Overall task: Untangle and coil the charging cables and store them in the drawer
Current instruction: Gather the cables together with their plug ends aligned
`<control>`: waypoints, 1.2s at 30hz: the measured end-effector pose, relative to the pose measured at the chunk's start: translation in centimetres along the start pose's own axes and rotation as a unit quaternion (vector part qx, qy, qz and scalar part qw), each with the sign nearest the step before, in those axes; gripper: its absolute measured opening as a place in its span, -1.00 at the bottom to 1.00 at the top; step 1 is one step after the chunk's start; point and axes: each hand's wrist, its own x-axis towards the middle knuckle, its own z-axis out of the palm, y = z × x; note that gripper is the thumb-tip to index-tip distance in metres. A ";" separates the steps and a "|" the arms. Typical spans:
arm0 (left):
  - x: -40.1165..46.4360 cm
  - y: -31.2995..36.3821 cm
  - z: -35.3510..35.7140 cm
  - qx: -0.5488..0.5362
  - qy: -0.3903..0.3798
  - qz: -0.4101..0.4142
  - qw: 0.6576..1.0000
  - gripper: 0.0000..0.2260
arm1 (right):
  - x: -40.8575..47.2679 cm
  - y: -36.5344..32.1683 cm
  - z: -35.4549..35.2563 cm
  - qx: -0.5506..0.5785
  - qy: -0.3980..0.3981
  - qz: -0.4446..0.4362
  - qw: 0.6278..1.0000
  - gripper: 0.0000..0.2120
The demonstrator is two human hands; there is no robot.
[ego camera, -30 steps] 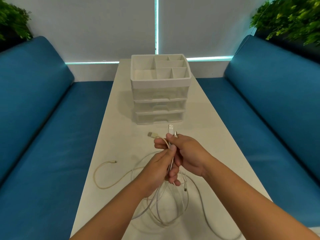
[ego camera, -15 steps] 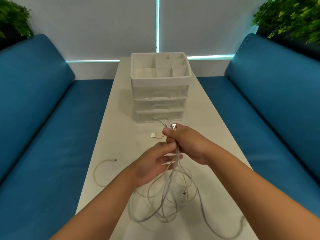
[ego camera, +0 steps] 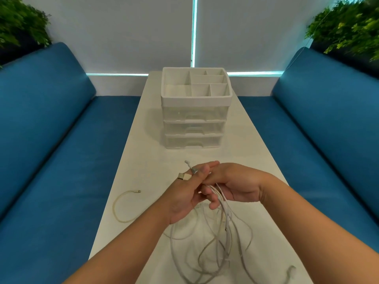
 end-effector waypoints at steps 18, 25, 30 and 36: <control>-0.5 -0.7 -0.2 0.121 0.123 0.062 0.983 -0.72 | 0.8 1.2 1.6 -0.101 0.054 -0.025 0.993 -0.82; -0.6 -0.5 -0.1 0.087 0.166 0.086 0.979 -0.61 | 1.2 2.2 2.2 -0.130 0.127 -0.034 0.983 -0.78; -0.6 -0.3 -0.4 -0.018 0.161 0.076 0.984 -0.72 | 1.7 3.3 2.7 -0.185 0.211 -0.087 0.956 -0.64; -0.9 0.5 -1.6 -0.112 0.125 0.081 0.983 -0.75 | 0.8 3.2 3.0 -0.094 0.154 -0.117 0.977 -0.88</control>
